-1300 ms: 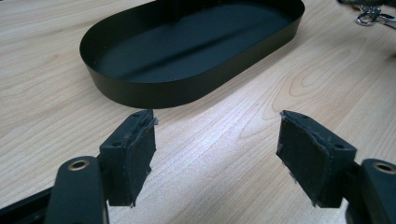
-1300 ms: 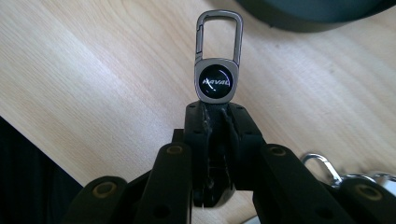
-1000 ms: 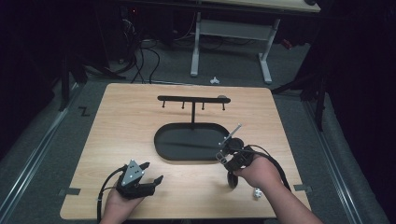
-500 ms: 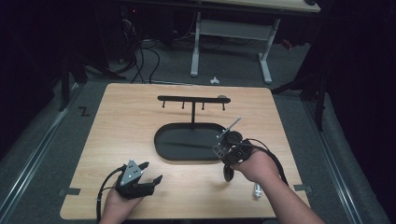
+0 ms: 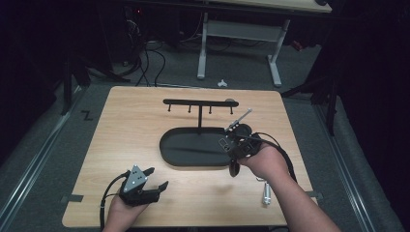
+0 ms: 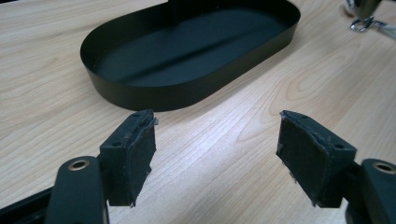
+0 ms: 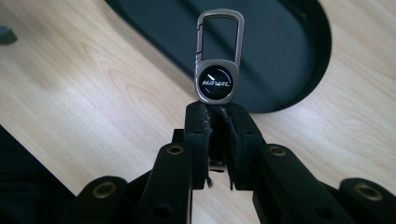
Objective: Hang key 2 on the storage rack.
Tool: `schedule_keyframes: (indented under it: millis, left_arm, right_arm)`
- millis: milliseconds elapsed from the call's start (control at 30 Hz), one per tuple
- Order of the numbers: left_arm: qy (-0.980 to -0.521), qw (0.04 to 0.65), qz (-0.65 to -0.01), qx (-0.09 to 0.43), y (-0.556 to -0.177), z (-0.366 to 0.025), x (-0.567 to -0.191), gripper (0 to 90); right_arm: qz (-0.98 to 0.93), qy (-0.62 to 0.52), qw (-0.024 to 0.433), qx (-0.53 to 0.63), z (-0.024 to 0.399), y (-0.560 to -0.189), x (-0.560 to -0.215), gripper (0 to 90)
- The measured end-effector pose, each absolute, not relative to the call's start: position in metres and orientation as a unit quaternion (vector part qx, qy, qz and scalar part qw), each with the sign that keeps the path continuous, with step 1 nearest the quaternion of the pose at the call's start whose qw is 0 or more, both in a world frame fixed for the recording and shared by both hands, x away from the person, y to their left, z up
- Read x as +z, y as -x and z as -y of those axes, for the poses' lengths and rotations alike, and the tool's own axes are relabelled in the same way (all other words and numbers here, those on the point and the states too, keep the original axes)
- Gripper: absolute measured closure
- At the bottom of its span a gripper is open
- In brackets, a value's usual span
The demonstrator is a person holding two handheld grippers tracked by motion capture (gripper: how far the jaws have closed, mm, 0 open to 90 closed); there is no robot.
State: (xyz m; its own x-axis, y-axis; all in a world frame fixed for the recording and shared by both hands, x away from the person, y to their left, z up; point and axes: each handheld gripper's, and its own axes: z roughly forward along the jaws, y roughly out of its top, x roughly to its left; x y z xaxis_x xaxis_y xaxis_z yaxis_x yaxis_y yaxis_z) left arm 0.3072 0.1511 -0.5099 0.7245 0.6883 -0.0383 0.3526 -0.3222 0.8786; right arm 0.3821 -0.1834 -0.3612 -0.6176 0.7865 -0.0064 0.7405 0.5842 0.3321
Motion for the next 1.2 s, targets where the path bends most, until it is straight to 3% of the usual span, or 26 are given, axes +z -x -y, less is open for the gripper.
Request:
schedule_keyframes:
  millis: [600, 900, 1200]
  left_arm:
    - [-0.798, 0.466, -0.333, 0.187, -0.304, -0.156, -0.512, 25.9]
    - [-0.802, 0.46, -0.332, 0.19, -0.305, -0.155, -0.514, 16.8]
    - [-0.804, 0.459, -0.328, 0.189, -0.305, -0.156, -0.514, 16.5]
  right_arm:
    - [-0.876, -0.441, 0.091, 0.176, 0.171, -0.416, -0.339, 80.8]
    - [-0.876, -0.435, 0.101, 0.184, 0.159, -0.433, -0.329, 80.7]
    - [-0.872, -0.443, 0.103, 0.183, 0.154, -0.445, -0.326, 80.8]
